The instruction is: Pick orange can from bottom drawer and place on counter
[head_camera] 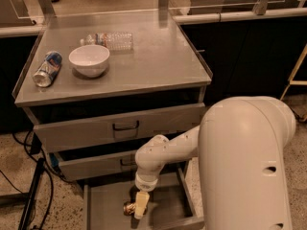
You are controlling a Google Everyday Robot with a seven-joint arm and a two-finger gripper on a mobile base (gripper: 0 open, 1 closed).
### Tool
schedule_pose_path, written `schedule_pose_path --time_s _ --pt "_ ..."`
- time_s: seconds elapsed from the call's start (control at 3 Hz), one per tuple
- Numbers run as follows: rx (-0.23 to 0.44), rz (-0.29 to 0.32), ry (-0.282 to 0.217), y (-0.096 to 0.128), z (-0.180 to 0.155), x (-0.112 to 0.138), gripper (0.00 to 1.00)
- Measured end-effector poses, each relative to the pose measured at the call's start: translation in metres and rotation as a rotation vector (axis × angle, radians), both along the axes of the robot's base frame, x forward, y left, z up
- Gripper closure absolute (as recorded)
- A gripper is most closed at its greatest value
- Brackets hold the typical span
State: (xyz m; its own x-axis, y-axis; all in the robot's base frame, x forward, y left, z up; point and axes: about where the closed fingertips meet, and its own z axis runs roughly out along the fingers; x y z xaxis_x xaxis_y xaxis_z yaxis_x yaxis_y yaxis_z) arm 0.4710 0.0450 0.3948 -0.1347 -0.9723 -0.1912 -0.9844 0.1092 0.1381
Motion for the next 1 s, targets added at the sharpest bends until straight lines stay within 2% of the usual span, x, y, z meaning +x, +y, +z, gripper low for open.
schedule_pose_path --time_s 0.33,0.67,1.0 --pt "0.000 0.000 0.000 0.000 0.000 0.000 0.00" --pt "0.029 0.009 -0.020 -0.002 -0.019 -0.003 0.00" --pt "0.056 0.010 -0.036 -0.009 -0.056 -0.005 0.00"
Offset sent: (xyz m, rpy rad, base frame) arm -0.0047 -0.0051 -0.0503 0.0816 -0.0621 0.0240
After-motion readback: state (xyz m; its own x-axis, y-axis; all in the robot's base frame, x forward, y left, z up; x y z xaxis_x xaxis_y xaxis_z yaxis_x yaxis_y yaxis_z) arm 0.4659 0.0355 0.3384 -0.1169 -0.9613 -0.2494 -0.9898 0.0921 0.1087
